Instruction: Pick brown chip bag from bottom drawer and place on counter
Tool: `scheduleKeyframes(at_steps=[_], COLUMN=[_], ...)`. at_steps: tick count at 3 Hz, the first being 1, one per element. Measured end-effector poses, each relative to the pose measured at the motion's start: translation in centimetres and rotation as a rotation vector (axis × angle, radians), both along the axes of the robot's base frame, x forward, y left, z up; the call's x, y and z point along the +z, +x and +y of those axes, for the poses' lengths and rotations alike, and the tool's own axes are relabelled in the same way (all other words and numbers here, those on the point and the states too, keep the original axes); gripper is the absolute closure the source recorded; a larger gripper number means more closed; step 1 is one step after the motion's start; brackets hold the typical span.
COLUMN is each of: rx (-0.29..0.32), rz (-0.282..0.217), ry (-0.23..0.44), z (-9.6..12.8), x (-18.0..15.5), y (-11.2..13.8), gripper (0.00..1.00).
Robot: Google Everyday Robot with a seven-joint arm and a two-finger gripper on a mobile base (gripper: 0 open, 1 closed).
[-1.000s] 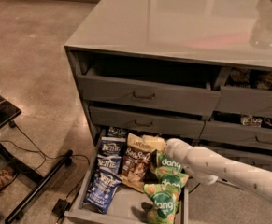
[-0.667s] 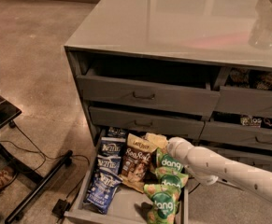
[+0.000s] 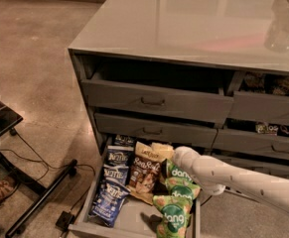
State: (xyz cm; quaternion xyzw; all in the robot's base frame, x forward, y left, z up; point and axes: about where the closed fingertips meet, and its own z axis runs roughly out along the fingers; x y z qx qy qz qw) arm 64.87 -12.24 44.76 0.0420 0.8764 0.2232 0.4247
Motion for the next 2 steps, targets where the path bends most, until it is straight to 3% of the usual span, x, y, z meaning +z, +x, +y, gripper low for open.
scheduleKeyframes(at_steps=[1, 2], rx=[0.003, 0.024], rz=[0.028, 0.054], ry=[-0.129, -0.314], z=[0.8, 2.4], x=[-3.4, -7.8], y=[0.3, 0.4], gripper=[0.0, 0.0])
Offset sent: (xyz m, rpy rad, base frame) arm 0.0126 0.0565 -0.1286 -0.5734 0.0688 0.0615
